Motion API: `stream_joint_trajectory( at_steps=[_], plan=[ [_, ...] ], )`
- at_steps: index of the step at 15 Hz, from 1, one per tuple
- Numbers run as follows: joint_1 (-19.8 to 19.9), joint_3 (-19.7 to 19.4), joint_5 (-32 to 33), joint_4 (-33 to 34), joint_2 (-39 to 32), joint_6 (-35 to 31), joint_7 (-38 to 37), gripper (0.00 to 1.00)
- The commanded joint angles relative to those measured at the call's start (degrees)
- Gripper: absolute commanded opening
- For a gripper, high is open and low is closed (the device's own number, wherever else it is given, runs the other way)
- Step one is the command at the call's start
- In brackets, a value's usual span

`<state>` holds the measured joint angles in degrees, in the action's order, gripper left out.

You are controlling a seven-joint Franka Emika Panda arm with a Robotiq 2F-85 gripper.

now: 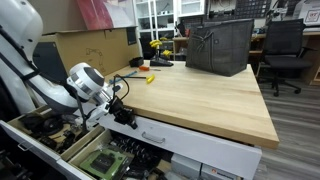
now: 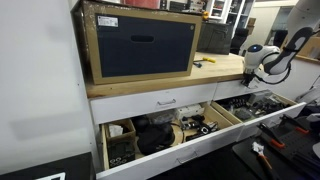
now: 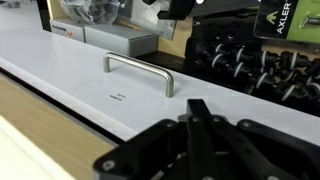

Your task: Close the topmost drawer completely

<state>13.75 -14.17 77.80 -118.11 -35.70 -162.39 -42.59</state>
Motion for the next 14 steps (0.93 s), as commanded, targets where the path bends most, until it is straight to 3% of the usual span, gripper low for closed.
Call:
stream_joint_trajectory(
  at_steps=[1,6,9,12,13,14],
  plan=[
    [0.3,0.8,-1.0,3.9,-2.4,-1.2,-0.7,0.0],
    [1.8,2.1,-6.0,-2.1,2.6,-0.3,5.4,0.0],
    [5.7,6.6,-15.5,-10.9,9.4,1.1,17.1,0.0],
    [3.9,5.1,-25.3,-18.2,15.5,-1.4,26.9,0.0],
    [2.7,3.9,-25.9,-20.3,17.4,-2.5,28.1,0.0],
    [4.8,5.5,-22.3,-21.7,19.4,-3.5,26.3,0.0]
  ],
)
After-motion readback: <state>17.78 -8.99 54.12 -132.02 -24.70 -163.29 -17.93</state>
